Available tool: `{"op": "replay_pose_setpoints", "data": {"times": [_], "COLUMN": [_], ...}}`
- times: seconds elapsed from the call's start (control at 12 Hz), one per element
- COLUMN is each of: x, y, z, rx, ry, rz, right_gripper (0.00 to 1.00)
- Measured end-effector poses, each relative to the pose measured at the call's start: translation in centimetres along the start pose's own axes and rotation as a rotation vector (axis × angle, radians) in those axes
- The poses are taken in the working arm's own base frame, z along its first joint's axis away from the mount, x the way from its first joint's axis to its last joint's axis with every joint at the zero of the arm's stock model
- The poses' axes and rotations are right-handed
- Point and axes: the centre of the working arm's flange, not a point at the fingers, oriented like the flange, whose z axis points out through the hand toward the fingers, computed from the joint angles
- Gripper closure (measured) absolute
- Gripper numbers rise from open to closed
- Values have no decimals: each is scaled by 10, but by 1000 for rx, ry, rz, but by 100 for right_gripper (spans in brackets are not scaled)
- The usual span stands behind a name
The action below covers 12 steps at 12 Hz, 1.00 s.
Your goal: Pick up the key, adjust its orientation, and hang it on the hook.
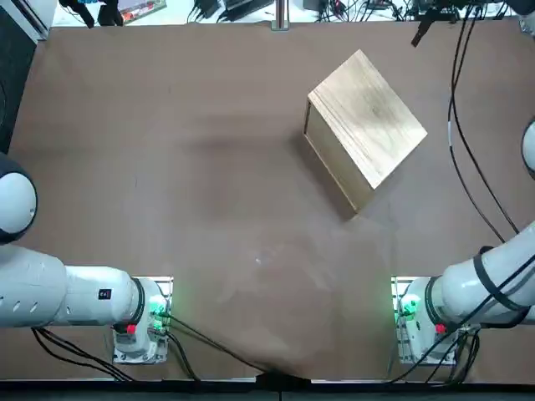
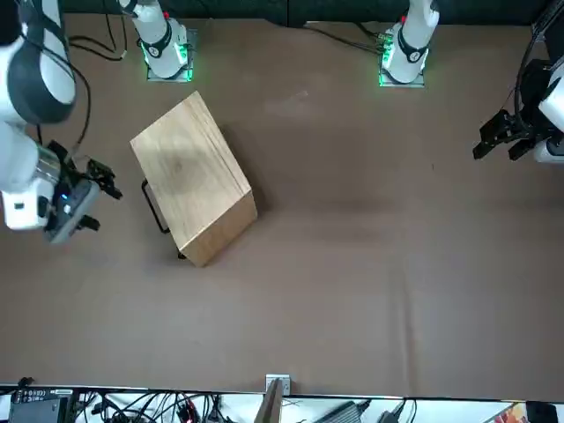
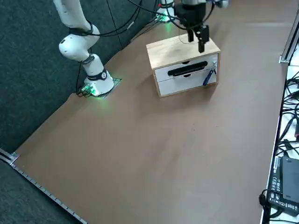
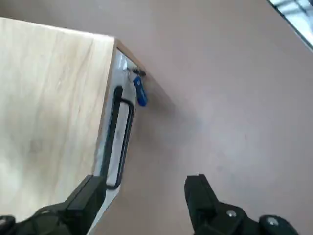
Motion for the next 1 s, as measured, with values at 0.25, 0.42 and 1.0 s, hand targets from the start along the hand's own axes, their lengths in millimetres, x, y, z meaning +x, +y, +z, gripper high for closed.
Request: {"op": "replay_pose_setpoints", "data": {"times": [0.25,0.42,1.0], "x": [-20,-37,-65], "y": [-10,-21,-39], "z": [-34,-61,-103], "rx": [-15,-17,-75], "ry": [-33,-54,-91], "rz": [139,289,632], "right_gripper": [0,0,0]}}
